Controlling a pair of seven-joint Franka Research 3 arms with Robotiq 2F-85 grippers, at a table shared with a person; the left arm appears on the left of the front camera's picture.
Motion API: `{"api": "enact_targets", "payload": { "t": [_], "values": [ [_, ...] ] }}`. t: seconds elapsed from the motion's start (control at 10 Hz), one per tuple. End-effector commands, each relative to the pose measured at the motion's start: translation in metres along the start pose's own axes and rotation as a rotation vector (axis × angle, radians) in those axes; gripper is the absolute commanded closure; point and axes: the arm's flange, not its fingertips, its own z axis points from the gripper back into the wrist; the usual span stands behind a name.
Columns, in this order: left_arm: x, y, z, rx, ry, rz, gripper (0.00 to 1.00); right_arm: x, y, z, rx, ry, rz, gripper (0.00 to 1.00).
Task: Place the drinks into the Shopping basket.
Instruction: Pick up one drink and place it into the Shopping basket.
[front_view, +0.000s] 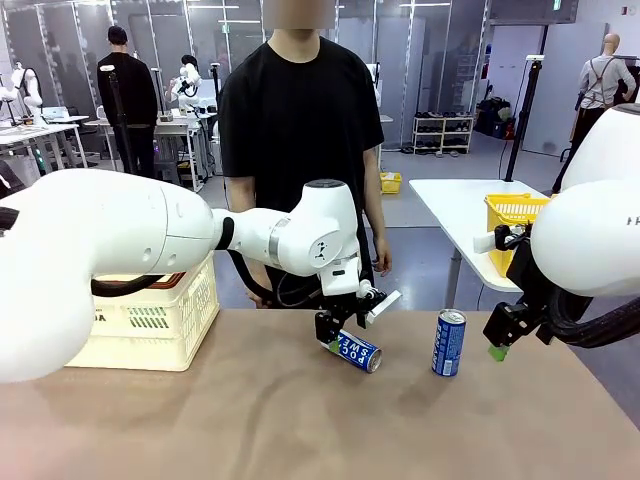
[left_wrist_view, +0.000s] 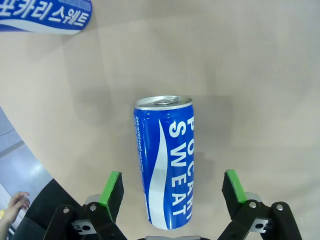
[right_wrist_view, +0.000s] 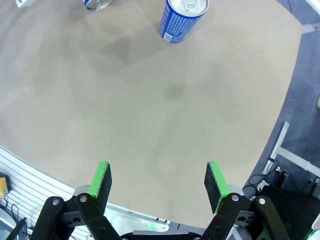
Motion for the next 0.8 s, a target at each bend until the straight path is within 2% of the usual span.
{"api": "enact_targets", "payload": {
  "t": [0.0,0.6,0.7],
  "values": [
    [-0.001,0.020,-0.006,-0.039,0.003,0.028,0.00,0.000,0.000,0.000,0.007,0.002,0.005,0.07],
    [-0.006,0.027,-0.021,-0.061,0.007,0.040,0.00,0.000,0.000,0.000,0.007,0.002,0.005,0.07],
    [-0.007,0.026,-0.022,-0.066,0.025,0.030,0.07,0.000,0.000,0.000,0.007,0.002,0.005,0.07]
  ]
}}
